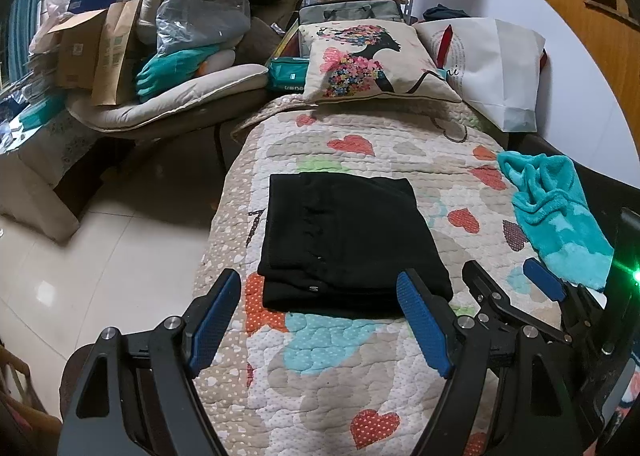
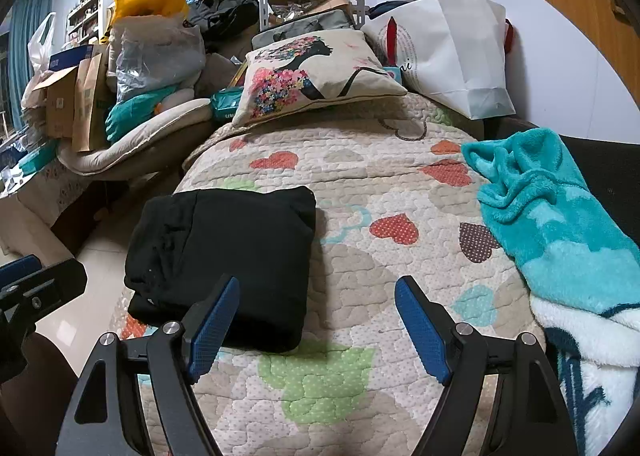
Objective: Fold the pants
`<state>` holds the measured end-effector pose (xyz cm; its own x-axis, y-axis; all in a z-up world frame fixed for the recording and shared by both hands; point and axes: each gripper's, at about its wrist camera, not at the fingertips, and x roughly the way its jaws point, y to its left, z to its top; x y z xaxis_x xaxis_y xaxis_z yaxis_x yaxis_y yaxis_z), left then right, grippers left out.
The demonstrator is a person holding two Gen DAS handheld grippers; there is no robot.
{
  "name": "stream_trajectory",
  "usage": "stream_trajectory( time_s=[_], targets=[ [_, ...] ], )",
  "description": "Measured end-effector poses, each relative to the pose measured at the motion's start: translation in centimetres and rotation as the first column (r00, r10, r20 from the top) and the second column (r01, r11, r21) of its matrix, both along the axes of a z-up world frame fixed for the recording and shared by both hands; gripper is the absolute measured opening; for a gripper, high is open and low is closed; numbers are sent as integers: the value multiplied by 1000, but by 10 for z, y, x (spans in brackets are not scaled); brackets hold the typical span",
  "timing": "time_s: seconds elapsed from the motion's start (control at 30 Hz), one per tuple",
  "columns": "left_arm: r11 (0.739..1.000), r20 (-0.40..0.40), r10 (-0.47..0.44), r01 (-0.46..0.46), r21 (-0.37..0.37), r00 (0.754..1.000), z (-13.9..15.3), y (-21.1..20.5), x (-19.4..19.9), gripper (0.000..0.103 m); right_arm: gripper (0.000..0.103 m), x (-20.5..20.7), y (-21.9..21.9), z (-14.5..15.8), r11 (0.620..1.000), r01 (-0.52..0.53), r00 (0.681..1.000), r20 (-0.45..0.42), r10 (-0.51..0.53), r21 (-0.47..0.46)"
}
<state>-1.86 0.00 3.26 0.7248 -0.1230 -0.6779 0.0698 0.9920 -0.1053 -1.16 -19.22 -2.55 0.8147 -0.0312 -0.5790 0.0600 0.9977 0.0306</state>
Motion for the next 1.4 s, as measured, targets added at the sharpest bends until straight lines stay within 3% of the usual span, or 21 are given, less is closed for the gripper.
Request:
stream_trajectory(
  time_s=[0.97,1.13,1.2,1.23,1.33,1.4],
  targets=[
    [999,15,51,-51,12,999,-4,7,0,80,85,1,3,-5,999,-27,1000,-7,27,-18],
    [993,124,107,-112,33,986,8,11,-12,81,85,0,3,-3,999,-38,999,4,38,-23],
    [988,209,140,-149,28,968,20,15,-20,99,85,-1,4,-1,999,-44,999,14,44,-30],
    [985,249,159,-170,24,955,27,18,-25,102,85,-2,5,0,998,-47,999,19,48,-36],
    [973,341,210,-231,22,916,42,24,-34,103,85,-4,8,2,997,-58,998,28,60,-48],
    [969,339,221,-245,29,914,46,27,-34,103,85,-5,8,2,996,-65,997,32,66,-53]
  ],
)
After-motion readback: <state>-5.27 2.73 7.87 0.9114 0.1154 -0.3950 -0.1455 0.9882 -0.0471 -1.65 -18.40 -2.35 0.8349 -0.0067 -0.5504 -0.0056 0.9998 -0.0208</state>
